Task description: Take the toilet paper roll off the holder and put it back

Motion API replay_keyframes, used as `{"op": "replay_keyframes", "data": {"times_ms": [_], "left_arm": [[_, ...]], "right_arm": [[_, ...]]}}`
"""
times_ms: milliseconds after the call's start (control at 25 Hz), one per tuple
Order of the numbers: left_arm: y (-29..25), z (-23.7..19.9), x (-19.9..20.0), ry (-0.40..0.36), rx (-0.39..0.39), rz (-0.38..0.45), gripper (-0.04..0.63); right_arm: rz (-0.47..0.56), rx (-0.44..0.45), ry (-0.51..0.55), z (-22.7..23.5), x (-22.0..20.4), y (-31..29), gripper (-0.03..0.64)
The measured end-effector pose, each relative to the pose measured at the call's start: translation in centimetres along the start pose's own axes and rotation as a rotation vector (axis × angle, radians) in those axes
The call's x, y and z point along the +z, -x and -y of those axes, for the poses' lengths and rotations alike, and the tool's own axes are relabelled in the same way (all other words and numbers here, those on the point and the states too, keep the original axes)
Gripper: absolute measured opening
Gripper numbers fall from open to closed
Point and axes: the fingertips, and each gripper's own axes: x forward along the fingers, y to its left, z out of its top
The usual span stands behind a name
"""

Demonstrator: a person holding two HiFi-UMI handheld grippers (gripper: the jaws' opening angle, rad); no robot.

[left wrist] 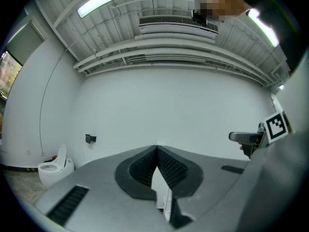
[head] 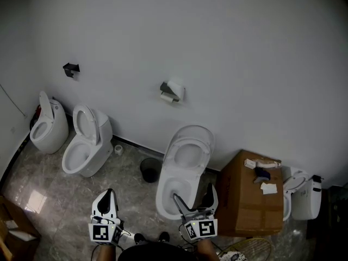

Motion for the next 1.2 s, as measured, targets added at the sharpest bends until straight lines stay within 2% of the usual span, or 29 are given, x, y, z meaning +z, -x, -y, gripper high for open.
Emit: {"op": "replay_keyframes", "data": {"times_ms": [120,320,520,640,880,1080,1200], "left_arm": [[0.1,-0.1,0.3,0.017,-0.003,-0.034,0.003],[0.9,-1.6,0.0,0.007,-0.008,-0.04,0.003],[2.2,-4.2,-1.6,-0.014,-0.012,-0.002,0.003],[2.5,-4.4,-0.7,-0.003,-0.032,-0.047,0.003],[3.4,-6.1,-0.9,0.019,-0.03,-0.066,0.003],[3.5,-7.6,-2.0,-0.013,-0.027,-0.031,0.003],[3.0,-8.1,-1.4,0.017,-0.021,-0.046,0.003]], "right_arm": [[-0.002,-0.006,0.0,-0.2,0.0,-0.2,0.571],[0.004,-0.03,0.0,-1.2,0.0,-0.1,0.571],[0.011,-0.062,-0.003,-2.8,0.2,0.0,0.571],[0.002,-0.073,-0.009,-3.8,-0.3,0.2,0.571],[-0.014,-0.052,-0.001,-6.7,-0.9,-0.1,0.571],[-0.013,-0.045,0.003,-7.6,-0.8,-1.0,0.571],[-0.013,-0.042,0.003,-7.9,-1.1,-2.0,0.571]]}}
